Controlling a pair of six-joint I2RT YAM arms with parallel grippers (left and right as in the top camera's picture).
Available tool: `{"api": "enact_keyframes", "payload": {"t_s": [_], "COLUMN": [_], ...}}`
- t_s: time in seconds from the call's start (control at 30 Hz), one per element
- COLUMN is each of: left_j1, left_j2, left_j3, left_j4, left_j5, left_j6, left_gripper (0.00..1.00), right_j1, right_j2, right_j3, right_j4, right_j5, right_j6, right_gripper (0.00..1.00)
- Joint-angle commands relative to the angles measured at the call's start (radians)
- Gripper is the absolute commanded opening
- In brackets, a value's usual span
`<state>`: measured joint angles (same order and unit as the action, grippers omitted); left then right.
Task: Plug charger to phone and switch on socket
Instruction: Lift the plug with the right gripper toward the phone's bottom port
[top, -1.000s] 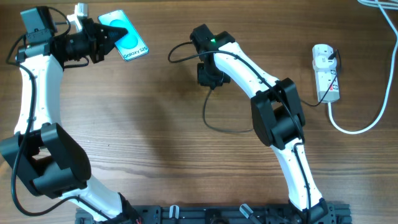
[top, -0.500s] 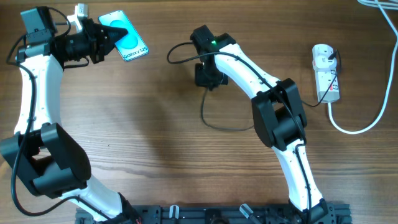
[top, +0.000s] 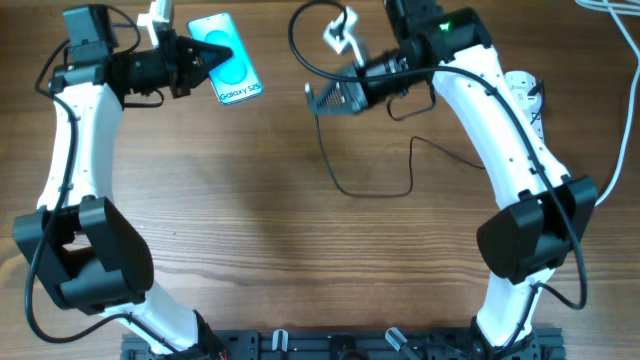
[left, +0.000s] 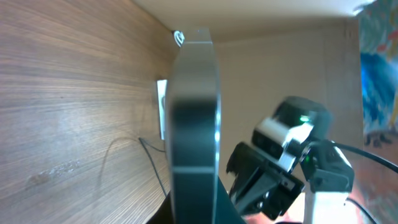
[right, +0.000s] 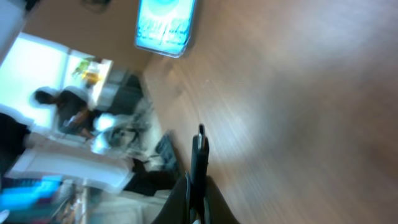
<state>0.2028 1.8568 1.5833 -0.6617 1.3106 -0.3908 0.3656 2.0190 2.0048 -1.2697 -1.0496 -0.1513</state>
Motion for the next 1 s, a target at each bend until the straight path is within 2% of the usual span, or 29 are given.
{"api": "enact_keyframes", "payload": {"t_s": [0.0,0.07,0.17,0.47,0.53,0.7,0.83,0.97], "left_j1": [-0.038,-0.051,-0.056,-0.057,-0.057,-0.057,-0.057,-0.065], "left_j2": [-0.023,-0.023,-0.023,-0.023,-0.023,-0.023,-0.023,-0.023], "left_j3": [0.012,0.012,0.012,0.012,0.012,0.012,0.012,0.012], "left_j4": [0.061,0.107,0.112,0.111,0.111,0.111,0.108,0.097], "left_j5": [0.160,0.215,0.214,0.184,0.184,0.184,0.185,0.184], "left_j6": [0.074,0.073,0.073,0.069,0.065,0.066,0.066,0.066], "left_gripper": [0.04,0.04,0.04,0.04,0.04,0.04,0.04,0.04], "right_j1": [0.006,0.006,0.000,0.004,0.004,0.003,0.000,-0.006], "right_j2": [0.021,0.017,0.017,0.007,-0.017,-0.154,-0.337,-0.520], "right_j3": [-0.006,-0.021,-0.065,-0.165,-0.165,-0.180,-0.381,-0.721], "right_j4": [-0.068,-0.071,-0.041,0.194,0.212,0.207,0.346,0.710], "right_j5": [-0.208,-0.209,-0.201,-0.175,-0.119,-0.039,-0.033,-0.018], "right_j6": [-0.250,-0.261,-0.260,-0.026,0.031,0.039,0.105,0.361], "right_gripper": [0.05,0.05,0.05,0.05,0.05,0.05,0.05,0.05]}}
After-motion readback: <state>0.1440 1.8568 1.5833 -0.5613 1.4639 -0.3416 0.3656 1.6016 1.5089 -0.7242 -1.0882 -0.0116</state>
